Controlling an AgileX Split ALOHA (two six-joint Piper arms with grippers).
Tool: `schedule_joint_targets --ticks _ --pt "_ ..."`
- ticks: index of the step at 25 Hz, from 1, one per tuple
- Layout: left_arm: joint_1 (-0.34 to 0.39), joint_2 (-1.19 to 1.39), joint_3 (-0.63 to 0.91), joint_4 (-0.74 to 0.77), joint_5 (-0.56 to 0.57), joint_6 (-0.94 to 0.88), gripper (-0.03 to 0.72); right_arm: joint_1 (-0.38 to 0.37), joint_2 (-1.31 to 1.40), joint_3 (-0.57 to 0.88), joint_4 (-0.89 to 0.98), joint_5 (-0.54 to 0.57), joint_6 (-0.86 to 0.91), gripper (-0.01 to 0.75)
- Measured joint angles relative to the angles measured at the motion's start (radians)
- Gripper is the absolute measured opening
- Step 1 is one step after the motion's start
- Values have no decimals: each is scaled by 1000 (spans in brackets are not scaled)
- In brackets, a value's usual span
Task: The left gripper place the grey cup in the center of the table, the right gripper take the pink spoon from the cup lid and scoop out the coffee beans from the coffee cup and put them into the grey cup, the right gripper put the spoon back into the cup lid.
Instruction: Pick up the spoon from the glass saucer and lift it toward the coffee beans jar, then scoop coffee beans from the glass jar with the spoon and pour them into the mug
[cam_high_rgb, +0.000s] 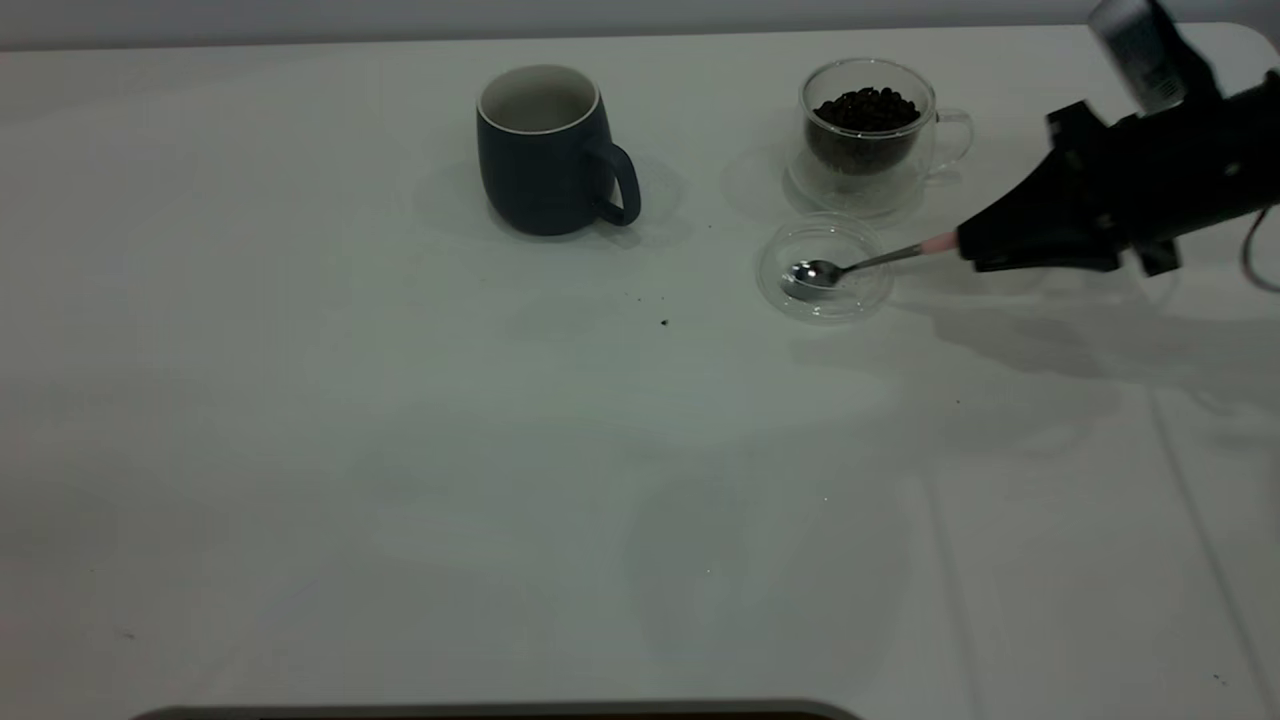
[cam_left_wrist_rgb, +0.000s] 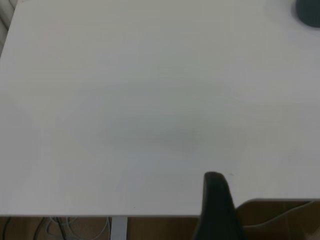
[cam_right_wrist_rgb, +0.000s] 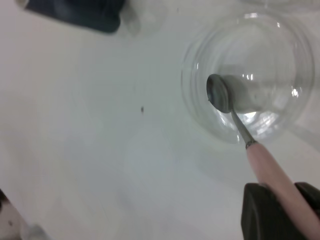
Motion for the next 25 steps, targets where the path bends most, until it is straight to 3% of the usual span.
schedule_joint_targets --ticks 6,12,17,25 --pt "0 0 0 0 0 0 567 -2 -198 0 -195 4 175 105" --pt "0 0 0 0 0 0 567 -2 -349 -1 -170 -47 199 105" --pt "0 0 0 0 0 0 567 -2 -354 -49 -194 -129 204 105" --pt "0 0 0 0 0 0 567 25 -249 -172 -260 -155 233 105"
